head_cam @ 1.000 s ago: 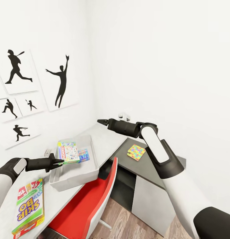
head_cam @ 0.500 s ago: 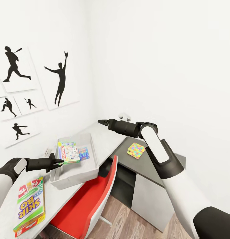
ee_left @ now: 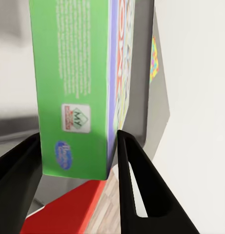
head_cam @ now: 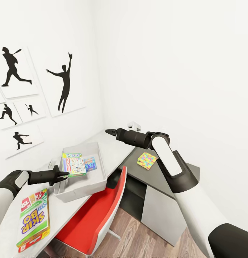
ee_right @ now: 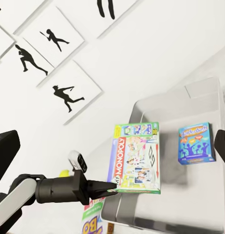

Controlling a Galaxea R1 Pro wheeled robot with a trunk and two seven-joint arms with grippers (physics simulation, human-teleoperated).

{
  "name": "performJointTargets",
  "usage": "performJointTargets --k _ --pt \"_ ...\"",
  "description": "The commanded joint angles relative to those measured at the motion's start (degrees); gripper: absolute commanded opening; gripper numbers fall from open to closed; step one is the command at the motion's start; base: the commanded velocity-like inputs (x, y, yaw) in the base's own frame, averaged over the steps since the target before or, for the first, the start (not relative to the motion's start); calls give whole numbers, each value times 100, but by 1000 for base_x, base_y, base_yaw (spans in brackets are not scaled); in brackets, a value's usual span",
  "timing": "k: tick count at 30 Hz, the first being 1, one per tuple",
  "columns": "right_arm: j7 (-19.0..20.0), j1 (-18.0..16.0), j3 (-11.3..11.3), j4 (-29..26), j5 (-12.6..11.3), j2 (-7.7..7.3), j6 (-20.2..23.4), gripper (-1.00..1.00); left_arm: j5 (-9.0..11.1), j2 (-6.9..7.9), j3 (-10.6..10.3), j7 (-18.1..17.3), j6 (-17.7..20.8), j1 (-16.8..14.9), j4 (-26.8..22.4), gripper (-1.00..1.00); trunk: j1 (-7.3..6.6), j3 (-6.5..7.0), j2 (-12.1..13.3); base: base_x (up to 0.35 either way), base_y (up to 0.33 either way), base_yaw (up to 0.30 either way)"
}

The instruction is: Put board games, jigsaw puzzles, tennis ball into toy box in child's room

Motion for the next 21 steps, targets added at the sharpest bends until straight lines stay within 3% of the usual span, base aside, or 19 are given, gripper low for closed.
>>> performJointTargets --k 1,4,21 --pt "-60 -8 2 -5 -60 8 8 100 -39 0 29 -30 14 -6 2 -100 -19 -4 29 0 0 0" --pt "-60 -9 3 -5 -61 14 10 100 -38 4 29 -32 10 -6 2 -100 -85 22 149 0 0 0" --pt "-60 -9 8 3 -67 24 102 100 -30 8 43 -47 -12 -6 -21 -100 -85 -139 149 0 0 0"
